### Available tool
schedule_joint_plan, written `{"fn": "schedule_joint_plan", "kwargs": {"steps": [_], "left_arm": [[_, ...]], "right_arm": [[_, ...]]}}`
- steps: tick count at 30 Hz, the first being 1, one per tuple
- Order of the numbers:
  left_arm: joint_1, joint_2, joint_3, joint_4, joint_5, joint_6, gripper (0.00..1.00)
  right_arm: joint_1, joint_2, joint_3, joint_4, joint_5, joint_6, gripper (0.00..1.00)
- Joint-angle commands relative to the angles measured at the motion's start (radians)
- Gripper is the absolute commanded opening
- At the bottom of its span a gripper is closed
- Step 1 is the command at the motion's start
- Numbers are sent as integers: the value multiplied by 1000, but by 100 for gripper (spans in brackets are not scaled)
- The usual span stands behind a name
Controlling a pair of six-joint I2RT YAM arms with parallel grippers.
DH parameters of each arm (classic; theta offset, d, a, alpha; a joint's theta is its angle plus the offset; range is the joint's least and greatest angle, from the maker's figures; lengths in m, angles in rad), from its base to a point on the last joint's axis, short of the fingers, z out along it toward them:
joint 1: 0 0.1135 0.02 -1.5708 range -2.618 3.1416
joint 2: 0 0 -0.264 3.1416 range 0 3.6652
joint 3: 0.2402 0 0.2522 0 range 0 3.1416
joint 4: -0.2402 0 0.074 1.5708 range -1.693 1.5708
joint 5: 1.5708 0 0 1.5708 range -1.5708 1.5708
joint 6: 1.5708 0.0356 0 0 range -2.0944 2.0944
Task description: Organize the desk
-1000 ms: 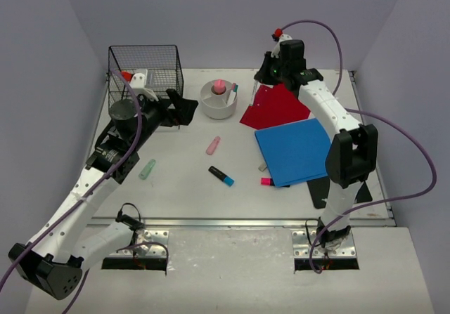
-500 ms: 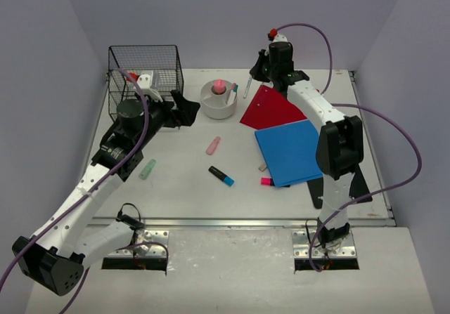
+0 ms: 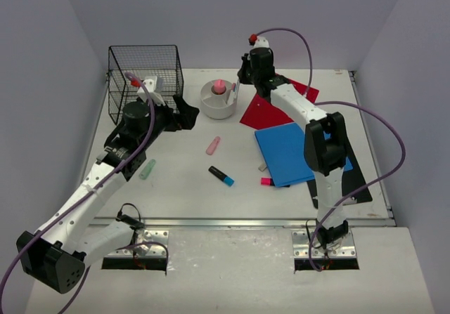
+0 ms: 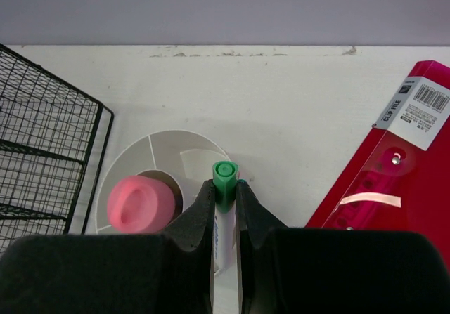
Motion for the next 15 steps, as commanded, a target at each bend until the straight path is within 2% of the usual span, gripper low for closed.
{"fn": "schedule_joint_plan", "kwargs": {"steps": [1,10,13,15], "left_arm": [[14,-3,-1,40,-6,11,100],[19,-3,-5,28,-9,22,100],[19,-2,-11,27,-9,33,100],[21,0,-15,29,-4,50,100]], "right_arm": [[27,19,48,95,80,-47,0],[40,71,71,109,69,-51,2],[43,68,58,105,47,-46,22],[44,47,38,104,31,-43,47]]}}
